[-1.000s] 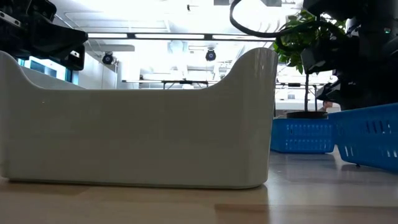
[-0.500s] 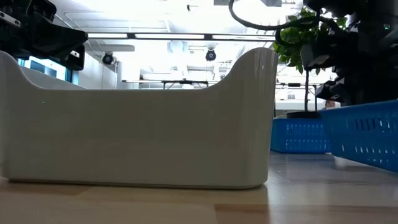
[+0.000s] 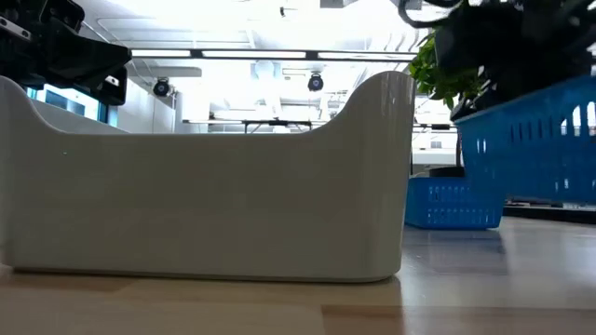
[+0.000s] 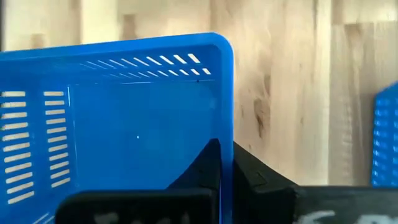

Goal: Stack baskets by color
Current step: Stack the bottom blue bin into the middle right blue basket

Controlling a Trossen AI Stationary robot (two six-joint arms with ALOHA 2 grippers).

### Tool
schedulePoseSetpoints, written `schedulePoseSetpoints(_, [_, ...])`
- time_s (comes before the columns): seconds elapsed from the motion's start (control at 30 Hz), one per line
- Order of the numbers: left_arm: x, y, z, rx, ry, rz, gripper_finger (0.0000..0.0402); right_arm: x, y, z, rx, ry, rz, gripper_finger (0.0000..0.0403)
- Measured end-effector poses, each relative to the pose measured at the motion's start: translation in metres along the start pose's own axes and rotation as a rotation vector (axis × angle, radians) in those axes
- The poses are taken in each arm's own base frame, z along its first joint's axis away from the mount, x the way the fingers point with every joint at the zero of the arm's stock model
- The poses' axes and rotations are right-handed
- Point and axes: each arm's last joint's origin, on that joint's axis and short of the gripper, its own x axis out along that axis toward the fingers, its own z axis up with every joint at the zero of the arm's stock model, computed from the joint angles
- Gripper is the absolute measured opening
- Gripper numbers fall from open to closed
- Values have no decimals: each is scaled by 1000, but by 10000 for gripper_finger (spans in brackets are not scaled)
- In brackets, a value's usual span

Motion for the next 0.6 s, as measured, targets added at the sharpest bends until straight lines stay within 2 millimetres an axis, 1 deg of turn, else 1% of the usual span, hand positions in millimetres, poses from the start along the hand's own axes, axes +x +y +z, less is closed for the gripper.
schedulePoseSetpoints(0.27, [0, 0, 0, 0, 0, 0, 1, -11, 1, 14, -29, -18, 89, 0])
schedulePoseSetpoints(0.4, [0, 0, 0, 0, 0, 0, 1, -18, -2, 23, -41, -35, 87, 0])
schedulePoseSetpoints(0.5, [0, 0, 0, 0, 0, 0, 1, -26, -4, 27, -52, -51, 86, 0])
schedulePoseSetpoints(0.6, [0, 0, 0, 0, 0, 0, 1, -39, -5, 29, -49, -94, 93, 0])
